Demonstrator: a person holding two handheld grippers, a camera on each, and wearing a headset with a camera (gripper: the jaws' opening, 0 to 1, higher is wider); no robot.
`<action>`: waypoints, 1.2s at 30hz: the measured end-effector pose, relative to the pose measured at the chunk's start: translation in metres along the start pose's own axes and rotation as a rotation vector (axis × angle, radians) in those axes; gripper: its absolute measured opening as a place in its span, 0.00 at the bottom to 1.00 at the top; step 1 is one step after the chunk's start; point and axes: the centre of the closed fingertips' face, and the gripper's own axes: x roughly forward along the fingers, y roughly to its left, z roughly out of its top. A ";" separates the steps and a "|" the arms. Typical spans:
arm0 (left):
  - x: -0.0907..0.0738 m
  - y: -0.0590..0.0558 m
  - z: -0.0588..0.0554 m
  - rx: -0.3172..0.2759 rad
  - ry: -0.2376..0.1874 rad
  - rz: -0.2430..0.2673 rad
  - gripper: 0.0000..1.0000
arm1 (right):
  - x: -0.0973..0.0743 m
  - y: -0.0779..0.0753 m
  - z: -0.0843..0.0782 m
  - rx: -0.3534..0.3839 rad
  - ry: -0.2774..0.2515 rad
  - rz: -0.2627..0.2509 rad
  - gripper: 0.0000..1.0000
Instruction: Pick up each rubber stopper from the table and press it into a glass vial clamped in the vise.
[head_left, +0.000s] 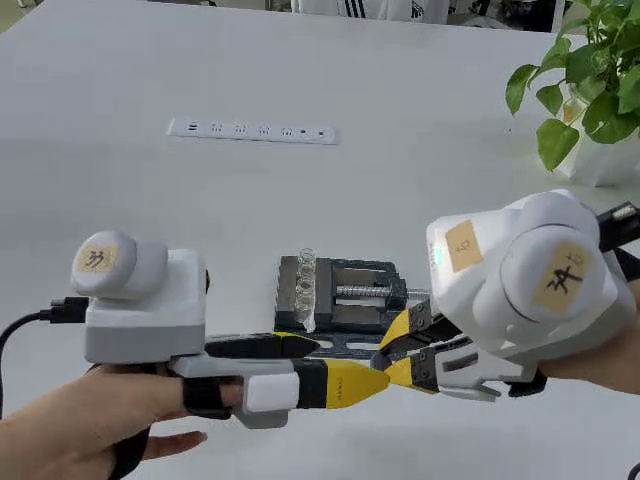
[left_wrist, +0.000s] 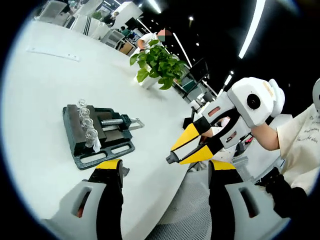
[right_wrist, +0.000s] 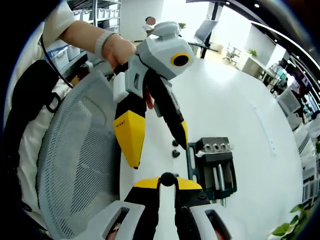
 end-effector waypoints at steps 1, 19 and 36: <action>0.000 0.002 0.000 0.026 0.000 0.009 0.70 | 0.000 0.000 0.000 0.001 -0.001 0.000 0.06; -0.018 0.046 -0.001 0.334 0.005 0.258 0.99 | 0.007 -0.006 -0.009 0.034 0.027 0.038 0.06; -0.032 0.071 -0.009 0.462 0.060 0.345 0.99 | 0.012 -0.032 -0.007 0.019 0.054 0.053 0.06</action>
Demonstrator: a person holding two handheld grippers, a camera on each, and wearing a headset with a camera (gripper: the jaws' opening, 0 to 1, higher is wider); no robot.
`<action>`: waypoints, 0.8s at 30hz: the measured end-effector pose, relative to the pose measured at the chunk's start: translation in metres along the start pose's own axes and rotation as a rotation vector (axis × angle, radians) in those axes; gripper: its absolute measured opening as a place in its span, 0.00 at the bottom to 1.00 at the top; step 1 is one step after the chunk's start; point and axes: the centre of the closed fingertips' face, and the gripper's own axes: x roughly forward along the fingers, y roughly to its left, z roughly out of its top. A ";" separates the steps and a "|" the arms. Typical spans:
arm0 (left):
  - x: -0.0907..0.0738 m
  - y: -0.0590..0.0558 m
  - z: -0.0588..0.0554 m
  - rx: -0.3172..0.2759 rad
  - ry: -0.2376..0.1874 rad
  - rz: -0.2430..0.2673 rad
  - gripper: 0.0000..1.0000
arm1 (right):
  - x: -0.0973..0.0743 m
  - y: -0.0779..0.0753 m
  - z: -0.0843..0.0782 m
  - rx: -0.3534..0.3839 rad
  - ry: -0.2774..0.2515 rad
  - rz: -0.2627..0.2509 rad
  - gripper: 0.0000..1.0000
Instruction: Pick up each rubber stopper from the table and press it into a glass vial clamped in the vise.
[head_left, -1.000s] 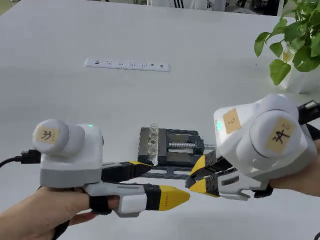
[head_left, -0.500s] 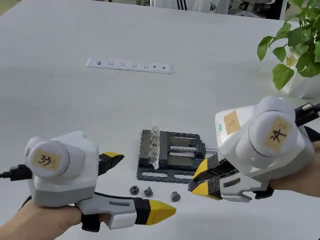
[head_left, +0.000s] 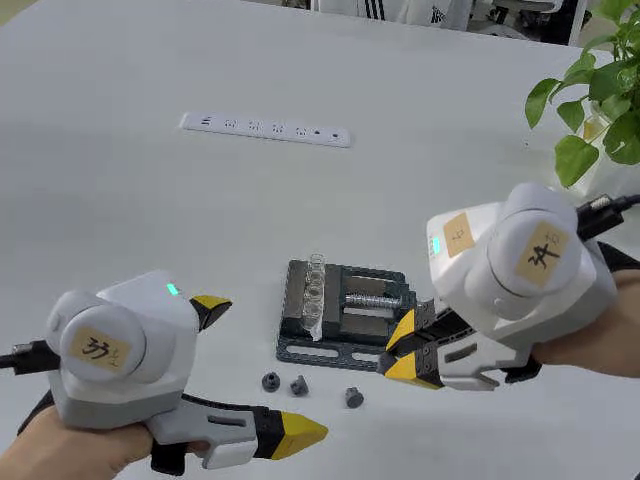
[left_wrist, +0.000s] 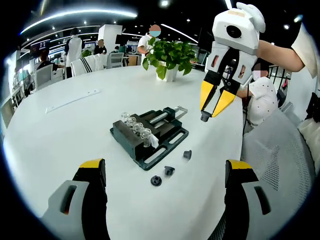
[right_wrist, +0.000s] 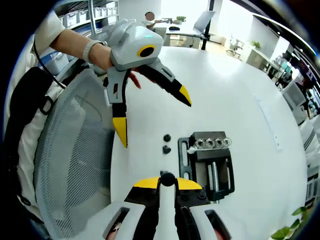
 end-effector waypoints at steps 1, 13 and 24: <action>0.000 0.001 0.000 0.005 -0.006 0.006 0.99 | 0.000 -0.005 0.002 0.006 -0.003 0.001 0.06; -0.002 0.008 -0.003 0.043 -0.008 0.039 0.99 | 0.000 -0.048 0.019 -0.023 0.009 0.002 0.05; -0.004 0.013 -0.005 0.076 -0.004 0.054 0.99 | 0.007 -0.077 0.039 -0.098 0.024 -0.001 0.05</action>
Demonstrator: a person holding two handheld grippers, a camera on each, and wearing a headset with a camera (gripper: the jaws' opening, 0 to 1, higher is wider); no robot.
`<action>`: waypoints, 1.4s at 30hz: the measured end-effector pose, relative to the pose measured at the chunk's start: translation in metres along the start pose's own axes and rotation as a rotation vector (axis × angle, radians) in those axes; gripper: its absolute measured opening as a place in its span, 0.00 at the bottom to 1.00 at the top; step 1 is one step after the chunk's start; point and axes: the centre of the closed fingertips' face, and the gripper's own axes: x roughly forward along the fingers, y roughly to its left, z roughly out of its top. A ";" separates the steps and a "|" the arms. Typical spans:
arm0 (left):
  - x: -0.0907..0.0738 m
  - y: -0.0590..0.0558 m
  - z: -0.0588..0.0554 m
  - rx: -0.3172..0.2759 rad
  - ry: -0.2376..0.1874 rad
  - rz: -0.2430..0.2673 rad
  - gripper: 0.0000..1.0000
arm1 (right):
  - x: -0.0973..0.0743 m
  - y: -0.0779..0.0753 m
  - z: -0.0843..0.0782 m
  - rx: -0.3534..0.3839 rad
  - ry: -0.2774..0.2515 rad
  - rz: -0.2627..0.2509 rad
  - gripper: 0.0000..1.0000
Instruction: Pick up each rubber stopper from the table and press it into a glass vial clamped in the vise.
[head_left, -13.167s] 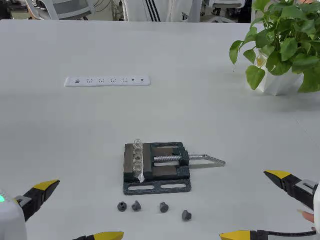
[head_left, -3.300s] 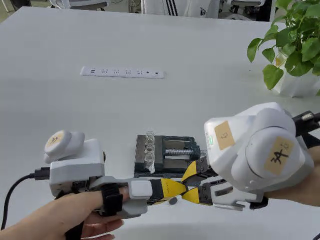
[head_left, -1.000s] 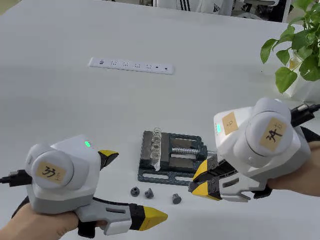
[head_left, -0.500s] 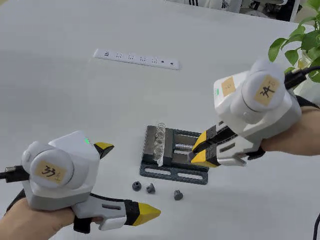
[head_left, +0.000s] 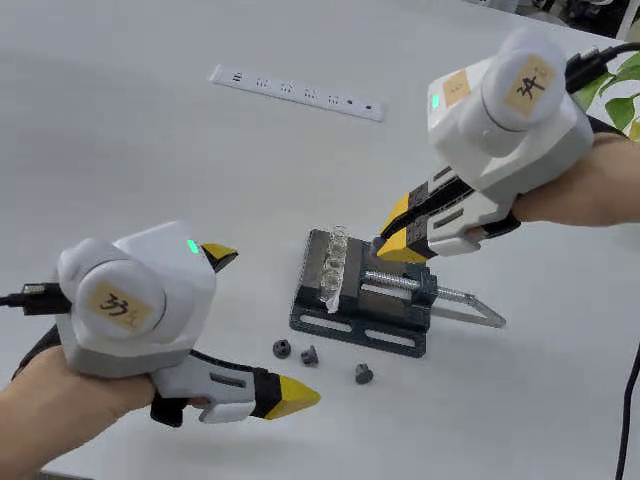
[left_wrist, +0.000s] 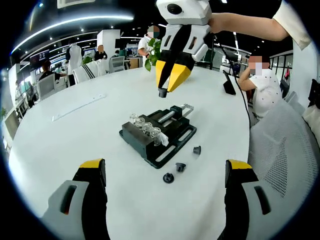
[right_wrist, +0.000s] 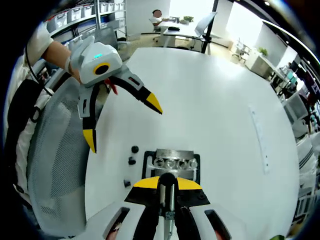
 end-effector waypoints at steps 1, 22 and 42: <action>0.000 0.000 -0.001 0.006 0.004 0.003 0.99 | 0.001 -0.002 0.000 -0.005 0.005 0.004 0.05; 0.001 0.015 -0.010 -0.023 0.017 0.034 0.99 | 0.027 -0.044 0.007 -0.057 0.065 0.040 0.05; 0.003 0.017 -0.018 -0.062 0.032 0.046 0.99 | 0.055 -0.047 -0.002 -0.087 0.106 0.086 0.05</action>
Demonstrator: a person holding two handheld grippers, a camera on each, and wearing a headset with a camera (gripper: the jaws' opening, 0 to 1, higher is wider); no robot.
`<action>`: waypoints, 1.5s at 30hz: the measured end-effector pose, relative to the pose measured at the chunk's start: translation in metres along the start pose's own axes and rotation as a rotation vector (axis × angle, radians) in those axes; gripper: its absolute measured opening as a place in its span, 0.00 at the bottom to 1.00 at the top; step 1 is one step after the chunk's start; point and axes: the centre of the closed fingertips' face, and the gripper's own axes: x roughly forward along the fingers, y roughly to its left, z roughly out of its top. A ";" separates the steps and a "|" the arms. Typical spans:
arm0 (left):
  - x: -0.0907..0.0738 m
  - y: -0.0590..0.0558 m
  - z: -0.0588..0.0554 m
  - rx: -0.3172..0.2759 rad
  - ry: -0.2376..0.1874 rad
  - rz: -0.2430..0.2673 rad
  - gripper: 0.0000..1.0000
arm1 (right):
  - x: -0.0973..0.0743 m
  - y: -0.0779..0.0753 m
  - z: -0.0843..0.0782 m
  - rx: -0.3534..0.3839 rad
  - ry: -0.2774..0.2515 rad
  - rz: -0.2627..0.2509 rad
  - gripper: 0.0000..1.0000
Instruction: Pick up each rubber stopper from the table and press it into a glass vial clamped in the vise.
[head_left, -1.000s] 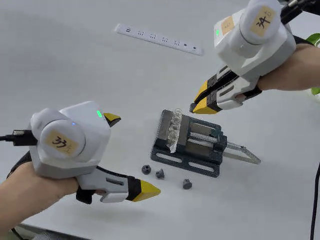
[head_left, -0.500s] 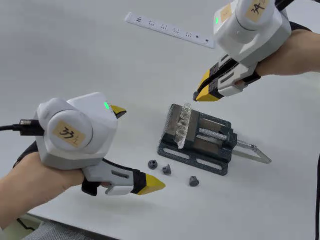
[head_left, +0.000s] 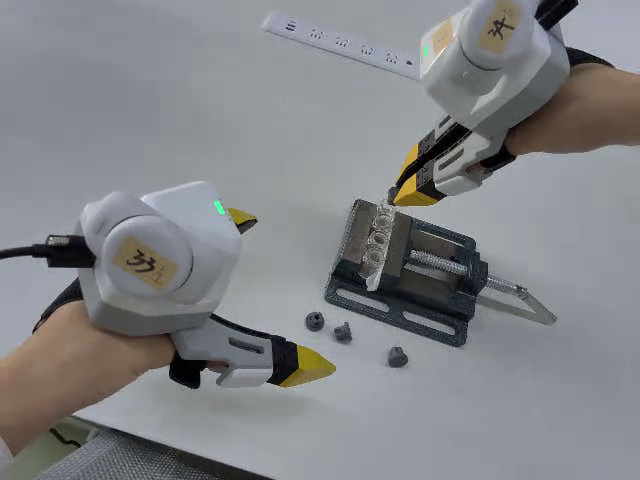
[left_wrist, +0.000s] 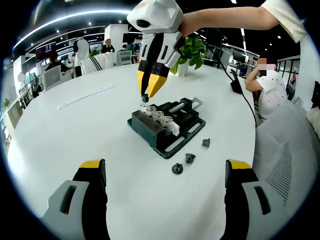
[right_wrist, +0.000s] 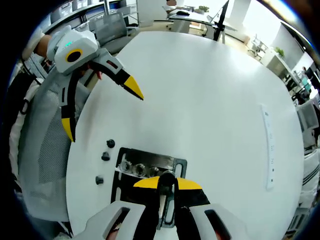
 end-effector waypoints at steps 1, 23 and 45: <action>0.000 0.000 0.000 -0.001 0.000 0.000 0.99 | 0.000 0.000 0.000 0.001 -0.001 0.001 0.05; 0.000 0.004 -0.006 -0.016 0.010 0.001 0.99 | 0.007 -0.002 -0.002 -0.011 0.024 0.003 0.05; 0.002 0.001 -0.008 -0.017 0.018 -0.003 0.99 | 0.008 0.000 -0.001 -0.043 0.137 0.015 0.04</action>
